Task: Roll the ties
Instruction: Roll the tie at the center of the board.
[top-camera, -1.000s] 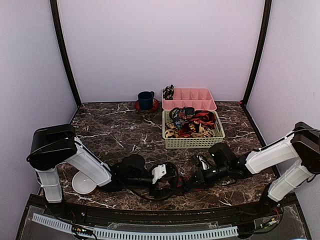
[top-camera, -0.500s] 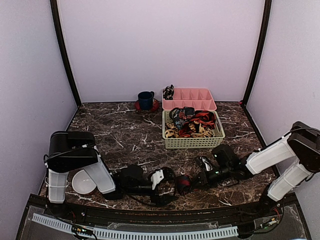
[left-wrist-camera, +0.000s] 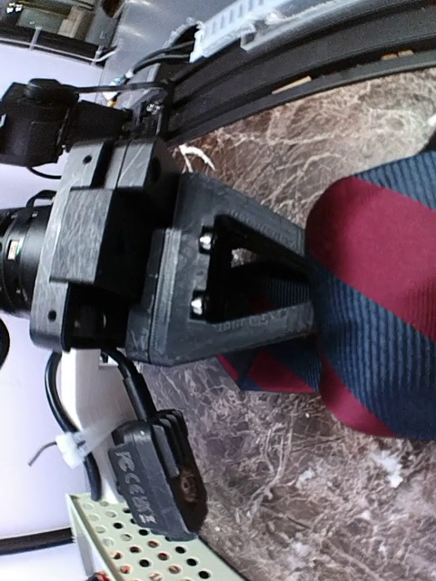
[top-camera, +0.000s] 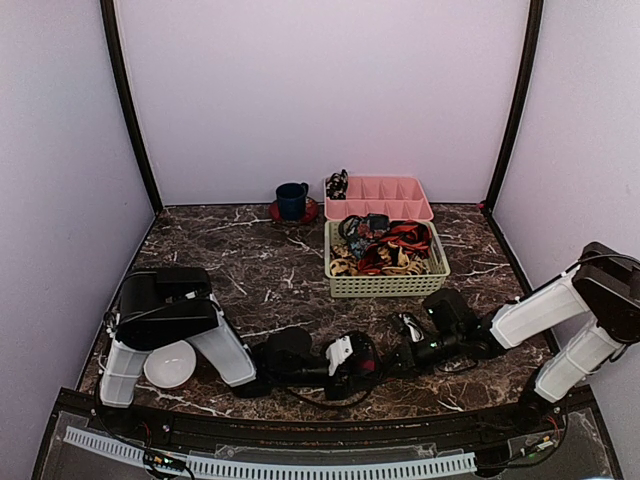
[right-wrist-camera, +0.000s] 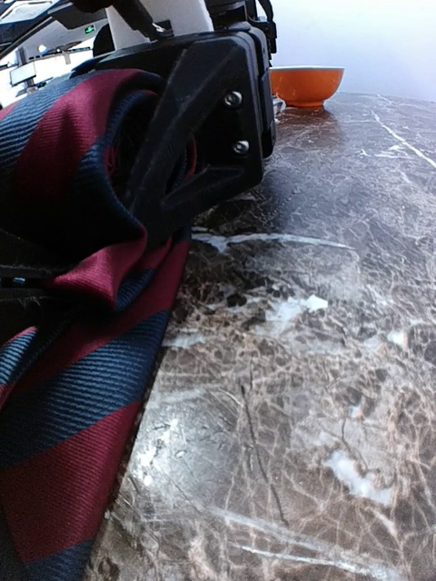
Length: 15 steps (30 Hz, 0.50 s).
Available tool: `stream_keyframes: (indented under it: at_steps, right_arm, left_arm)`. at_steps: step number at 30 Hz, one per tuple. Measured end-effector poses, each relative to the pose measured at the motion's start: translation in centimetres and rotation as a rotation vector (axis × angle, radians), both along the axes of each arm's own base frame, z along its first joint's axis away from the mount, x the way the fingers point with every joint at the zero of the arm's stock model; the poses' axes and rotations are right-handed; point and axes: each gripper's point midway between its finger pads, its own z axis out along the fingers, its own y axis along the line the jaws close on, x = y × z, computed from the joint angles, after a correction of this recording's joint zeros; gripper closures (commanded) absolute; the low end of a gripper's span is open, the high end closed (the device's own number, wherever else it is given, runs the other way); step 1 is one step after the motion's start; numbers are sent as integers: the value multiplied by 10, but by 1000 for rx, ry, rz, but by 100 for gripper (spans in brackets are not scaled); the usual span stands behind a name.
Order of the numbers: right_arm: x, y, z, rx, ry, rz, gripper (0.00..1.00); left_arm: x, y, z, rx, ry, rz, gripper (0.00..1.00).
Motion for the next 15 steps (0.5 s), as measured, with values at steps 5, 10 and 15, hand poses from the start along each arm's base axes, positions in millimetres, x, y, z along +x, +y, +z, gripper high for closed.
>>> stream_keyframes:
  at_steps: [5,10,15]
  right_arm:
    - [1,-1,6,1,-20,5,67]
    - [2,-12,19,-28,-51,-13,51]
    - [4,-9,36,-12,-62,-12,45]
  left_arm:
    - [-1,1,-1,8,0,-6,78]
    - [-8,12,-2,60,21,-20,80]
    - [-10,15,-3,110,30,-25,80]
